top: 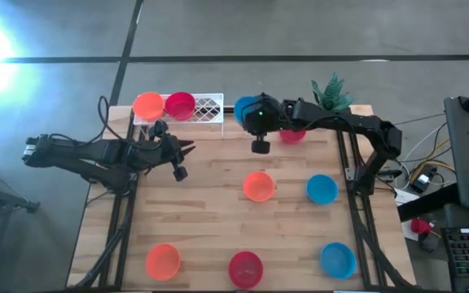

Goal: Pick & Place Mini bowls
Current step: Put the top blue bowl on the shelf, then stack the bottom orange bowl on top of the orange bowl on the shelf

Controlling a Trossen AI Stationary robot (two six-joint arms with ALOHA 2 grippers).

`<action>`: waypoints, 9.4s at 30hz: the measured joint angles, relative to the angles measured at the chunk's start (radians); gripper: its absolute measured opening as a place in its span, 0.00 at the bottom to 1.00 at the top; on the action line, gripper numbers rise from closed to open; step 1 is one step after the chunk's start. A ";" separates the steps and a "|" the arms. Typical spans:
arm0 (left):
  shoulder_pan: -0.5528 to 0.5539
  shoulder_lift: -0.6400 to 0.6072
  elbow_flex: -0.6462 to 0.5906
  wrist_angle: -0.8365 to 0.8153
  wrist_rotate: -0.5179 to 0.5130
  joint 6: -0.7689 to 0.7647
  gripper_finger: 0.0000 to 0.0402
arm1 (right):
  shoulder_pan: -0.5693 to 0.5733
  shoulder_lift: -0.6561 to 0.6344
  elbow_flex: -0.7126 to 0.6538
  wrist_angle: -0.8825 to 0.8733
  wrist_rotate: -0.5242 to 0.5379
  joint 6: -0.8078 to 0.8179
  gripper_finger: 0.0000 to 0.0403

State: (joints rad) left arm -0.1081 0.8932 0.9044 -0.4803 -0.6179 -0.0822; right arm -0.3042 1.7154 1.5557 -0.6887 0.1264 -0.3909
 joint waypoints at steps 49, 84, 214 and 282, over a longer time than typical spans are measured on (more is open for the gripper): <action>0.000 0.000 -0.008 -0.013 0.002 0.004 0.16 | -0.032 0.541 0.632 -0.070 -0.149 -0.201 0.02; 0.000 0.000 -0.008 -0.037 0.007 0.023 0.16 | -0.034 0.592 0.746 -0.194 -0.151 -0.215 0.02; -0.748 0.571 -0.009 -0.173 0.510 -0.190 0.16 | 0.521 0.085 0.721 -0.481 -0.030 0.211 0.20; -0.457 -0.014 0.075 -0.522 0.118 -0.609 0.00 | 0.520 0.086 0.721 -0.375 -0.028 0.170 0.20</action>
State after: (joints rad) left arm -0.5648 0.8792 0.9797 -1.0025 -0.5000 -0.6911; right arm 0.2156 1.8015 2.2765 -1.0637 0.0981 -0.2211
